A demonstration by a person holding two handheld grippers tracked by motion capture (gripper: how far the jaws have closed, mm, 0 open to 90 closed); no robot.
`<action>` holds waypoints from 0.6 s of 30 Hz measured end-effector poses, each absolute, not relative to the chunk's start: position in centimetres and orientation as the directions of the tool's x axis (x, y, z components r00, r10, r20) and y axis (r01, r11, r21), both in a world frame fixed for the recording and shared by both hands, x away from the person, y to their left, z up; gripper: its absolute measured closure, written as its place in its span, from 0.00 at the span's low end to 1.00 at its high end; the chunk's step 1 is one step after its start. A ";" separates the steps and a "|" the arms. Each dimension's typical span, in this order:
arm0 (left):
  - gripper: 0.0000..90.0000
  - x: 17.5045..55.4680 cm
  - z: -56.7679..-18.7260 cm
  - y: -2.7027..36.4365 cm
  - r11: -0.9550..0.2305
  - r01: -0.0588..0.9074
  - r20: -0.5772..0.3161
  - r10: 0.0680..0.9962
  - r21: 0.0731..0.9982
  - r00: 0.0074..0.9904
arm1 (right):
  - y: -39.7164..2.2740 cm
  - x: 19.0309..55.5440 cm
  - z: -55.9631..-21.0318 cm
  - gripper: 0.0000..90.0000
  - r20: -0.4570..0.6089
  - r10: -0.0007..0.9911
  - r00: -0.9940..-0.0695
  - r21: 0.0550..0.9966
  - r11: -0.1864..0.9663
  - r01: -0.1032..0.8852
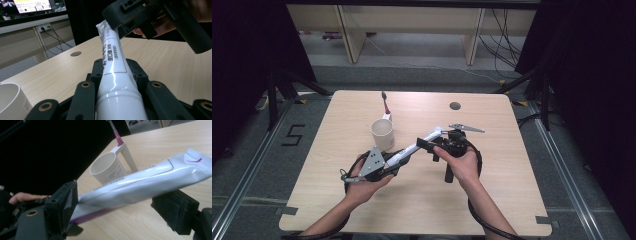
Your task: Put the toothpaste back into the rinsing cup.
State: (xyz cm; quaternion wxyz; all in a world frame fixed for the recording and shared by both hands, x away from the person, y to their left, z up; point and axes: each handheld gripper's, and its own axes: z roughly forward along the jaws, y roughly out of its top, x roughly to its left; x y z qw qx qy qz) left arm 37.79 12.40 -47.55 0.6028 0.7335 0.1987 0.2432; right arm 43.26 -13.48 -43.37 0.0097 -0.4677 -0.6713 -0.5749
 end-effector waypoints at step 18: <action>0.75 37.4 -48.3 10.9 -0.285 -0.001 0.180 0.603 0.959 0.777 | -14.2 43.6 -42.8 0.68 0.652 0.586 -0.481 0.706 -0.237 0.667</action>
